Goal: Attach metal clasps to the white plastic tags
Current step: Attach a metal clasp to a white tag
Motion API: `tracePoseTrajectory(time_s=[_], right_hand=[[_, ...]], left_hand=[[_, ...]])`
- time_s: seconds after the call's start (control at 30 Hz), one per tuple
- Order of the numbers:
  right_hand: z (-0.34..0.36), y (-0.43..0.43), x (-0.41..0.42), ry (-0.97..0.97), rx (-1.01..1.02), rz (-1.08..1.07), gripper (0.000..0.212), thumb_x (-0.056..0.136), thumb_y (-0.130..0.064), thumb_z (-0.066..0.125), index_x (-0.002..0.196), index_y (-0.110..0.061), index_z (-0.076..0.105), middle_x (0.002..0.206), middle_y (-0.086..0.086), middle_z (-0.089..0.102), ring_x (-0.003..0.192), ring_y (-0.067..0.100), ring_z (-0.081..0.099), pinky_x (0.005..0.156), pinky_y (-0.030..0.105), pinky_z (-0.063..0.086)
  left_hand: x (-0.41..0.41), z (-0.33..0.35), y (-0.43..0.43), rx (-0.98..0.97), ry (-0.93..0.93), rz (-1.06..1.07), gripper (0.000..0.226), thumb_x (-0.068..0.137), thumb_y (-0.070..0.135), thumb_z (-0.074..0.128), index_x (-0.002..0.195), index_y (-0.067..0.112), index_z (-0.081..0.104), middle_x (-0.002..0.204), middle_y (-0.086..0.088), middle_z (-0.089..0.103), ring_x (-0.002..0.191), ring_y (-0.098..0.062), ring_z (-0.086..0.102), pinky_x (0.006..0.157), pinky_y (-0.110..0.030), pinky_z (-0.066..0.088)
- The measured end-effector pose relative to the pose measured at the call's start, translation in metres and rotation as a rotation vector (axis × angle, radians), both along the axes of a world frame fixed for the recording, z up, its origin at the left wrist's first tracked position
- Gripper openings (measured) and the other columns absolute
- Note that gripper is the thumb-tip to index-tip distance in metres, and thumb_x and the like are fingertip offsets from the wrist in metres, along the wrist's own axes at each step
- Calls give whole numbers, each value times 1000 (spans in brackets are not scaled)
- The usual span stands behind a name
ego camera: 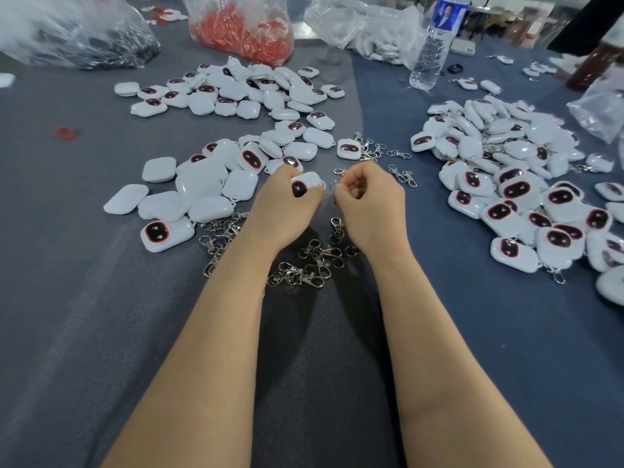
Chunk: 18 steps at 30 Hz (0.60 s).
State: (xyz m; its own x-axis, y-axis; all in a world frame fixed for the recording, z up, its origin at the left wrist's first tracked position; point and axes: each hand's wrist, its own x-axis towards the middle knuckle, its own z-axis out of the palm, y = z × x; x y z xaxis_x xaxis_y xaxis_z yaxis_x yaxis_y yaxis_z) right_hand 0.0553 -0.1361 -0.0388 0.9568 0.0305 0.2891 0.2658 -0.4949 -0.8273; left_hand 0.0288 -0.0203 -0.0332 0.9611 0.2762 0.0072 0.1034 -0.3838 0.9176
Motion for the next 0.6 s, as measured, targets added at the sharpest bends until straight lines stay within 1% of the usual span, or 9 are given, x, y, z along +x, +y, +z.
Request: tracePoseTrajectory(time_s=[0.1,0.27,0.37,0.47,0.6], right_hand=[[-1,2,-1,-7,-22,14,14,83,-5,59,76,-15,54,65,-7,49,55,3,40,55,8,37],[-1,3,-1,-23,-57,54,12,84,-7,62,78,-14,55,65,-8,49,56,3,41,55,6,36],[-1,3,-2,-44,-91,79,11,84,-8,63,79,-14,55,66,-10,49,58,4,43,57,6,36],[-1,4,-3,-56,-125,104,12,85,-9,63,77,-14,55,66,-8,49,61,6,42,59,10,37],[-2,4,-2,-44,-140,114,13,86,-9,62,77,-14,54,65,-7,49,60,6,42,59,12,37]], left_hand=[[0,0,-1,14,12,-10,23,88,32,57,102,15,52,81,-2,55,80,-23,54,79,-42,49],[0,-1,0,34,14,-18,23,89,30,57,106,15,51,87,-4,56,80,-22,54,80,-43,49],[0,-2,1,48,6,-13,24,90,29,56,108,13,50,89,-5,57,78,-21,53,76,-40,49],[1,-4,3,54,6,-6,24,91,28,56,109,14,49,88,-2,56,77,-20,53,73,-36,47],[3,-7,4,80,5,-7,23,92,28,55,108,16,46,82,1,54,71,-16,51,66,-32,43]])
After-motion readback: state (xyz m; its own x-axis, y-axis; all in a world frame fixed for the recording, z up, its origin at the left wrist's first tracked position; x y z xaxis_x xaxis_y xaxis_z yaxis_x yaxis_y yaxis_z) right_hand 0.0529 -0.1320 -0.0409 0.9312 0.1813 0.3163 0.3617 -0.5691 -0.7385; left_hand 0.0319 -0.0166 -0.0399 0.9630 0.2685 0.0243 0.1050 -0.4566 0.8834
